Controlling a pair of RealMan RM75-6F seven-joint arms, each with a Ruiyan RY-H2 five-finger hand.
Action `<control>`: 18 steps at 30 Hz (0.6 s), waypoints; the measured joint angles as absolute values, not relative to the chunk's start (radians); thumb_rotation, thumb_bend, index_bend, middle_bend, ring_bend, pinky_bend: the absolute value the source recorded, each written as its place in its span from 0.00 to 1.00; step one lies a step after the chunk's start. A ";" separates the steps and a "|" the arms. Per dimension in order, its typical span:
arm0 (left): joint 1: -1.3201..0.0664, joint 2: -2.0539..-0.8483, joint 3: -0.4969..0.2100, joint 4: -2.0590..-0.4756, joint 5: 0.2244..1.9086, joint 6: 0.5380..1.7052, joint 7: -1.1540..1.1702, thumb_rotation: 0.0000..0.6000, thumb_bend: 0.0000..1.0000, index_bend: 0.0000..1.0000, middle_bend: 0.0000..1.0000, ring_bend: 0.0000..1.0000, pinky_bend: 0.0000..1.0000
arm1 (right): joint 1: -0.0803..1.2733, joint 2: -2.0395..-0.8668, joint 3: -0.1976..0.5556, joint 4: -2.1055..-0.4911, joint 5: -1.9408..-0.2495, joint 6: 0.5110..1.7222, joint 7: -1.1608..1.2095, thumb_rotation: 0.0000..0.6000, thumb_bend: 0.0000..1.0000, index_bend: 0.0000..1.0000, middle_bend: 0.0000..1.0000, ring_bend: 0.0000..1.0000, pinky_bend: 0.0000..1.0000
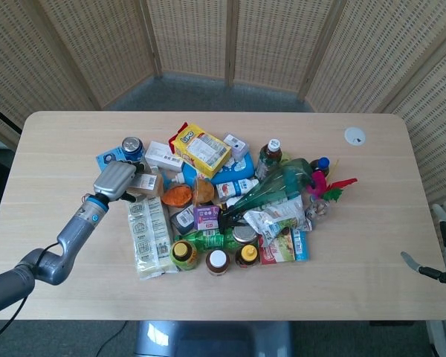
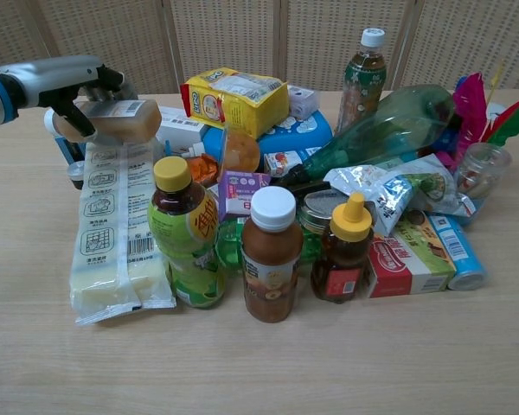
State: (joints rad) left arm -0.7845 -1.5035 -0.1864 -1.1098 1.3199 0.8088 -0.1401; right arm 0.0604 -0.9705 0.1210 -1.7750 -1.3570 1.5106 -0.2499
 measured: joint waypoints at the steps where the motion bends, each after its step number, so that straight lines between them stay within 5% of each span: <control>1: -0.780 -1.485 -0.189 -1.135 1.321 0.818 -0.145 1.00 0.30 0.66 0.71 0.79 0.69 | 0.061 -0.971 0.121 -1.775 -1.359 1.510 -0.249 0.57 0.18 0.04 0.02 0.00 0.00; 18: -0.661 -1.123 -0.268 -1.615 1.298 1.022 -0.193 1.00 0.29 0.66 0.71 0.79 0.69 | 0.067 -1.017 0.103 -1.737 -1.417 1.505 -0.187 0.58 0.18 0.04 0.02 0.00 0.00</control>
